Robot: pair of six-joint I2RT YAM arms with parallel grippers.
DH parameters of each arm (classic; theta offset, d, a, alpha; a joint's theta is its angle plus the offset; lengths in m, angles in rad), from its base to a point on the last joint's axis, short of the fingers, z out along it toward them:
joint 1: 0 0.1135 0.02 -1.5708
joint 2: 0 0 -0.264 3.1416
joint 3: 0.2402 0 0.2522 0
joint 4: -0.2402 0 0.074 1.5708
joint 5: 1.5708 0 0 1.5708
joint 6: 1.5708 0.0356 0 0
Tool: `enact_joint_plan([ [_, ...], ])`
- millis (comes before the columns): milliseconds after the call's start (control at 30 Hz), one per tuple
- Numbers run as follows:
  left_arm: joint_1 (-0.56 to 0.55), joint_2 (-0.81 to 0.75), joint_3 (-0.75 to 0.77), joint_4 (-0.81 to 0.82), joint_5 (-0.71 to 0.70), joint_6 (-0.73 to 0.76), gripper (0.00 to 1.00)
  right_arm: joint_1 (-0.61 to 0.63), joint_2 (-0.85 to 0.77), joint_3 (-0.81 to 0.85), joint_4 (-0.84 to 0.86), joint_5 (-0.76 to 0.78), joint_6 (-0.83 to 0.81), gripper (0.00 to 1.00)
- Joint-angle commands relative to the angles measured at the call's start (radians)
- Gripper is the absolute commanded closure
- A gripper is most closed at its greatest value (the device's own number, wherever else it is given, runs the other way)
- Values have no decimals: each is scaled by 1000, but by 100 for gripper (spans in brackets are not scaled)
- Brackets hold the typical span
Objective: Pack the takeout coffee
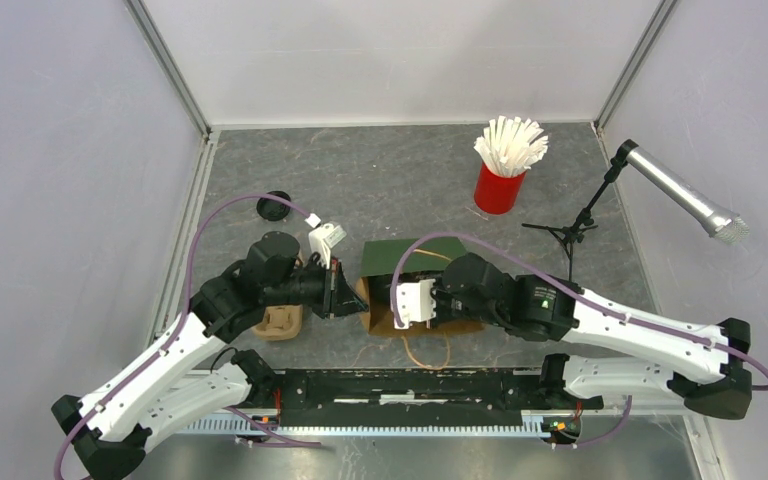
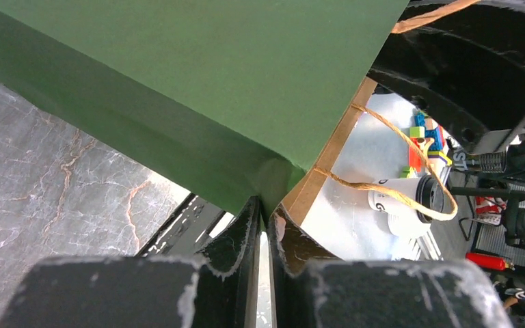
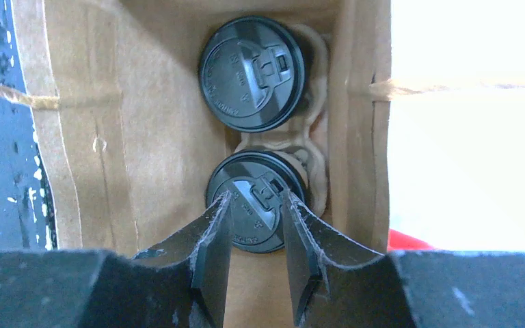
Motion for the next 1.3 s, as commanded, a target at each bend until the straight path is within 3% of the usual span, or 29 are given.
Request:
enact_joint_plan([
  [0,-1,1,56,55,-5,-54,86,-3,-27,66,-11,24,40,61],
  [333,-1,17,97,74,-58,-171,87,-23,-40,29,99,188,41,60],
  [933,-1,77,215,-66,-177,-239,88,-127,25,221,95,16,130,59],
  [1267,0,99,235,-102,-214,-249,85,-138,-40,248,229,63,289,55],
])
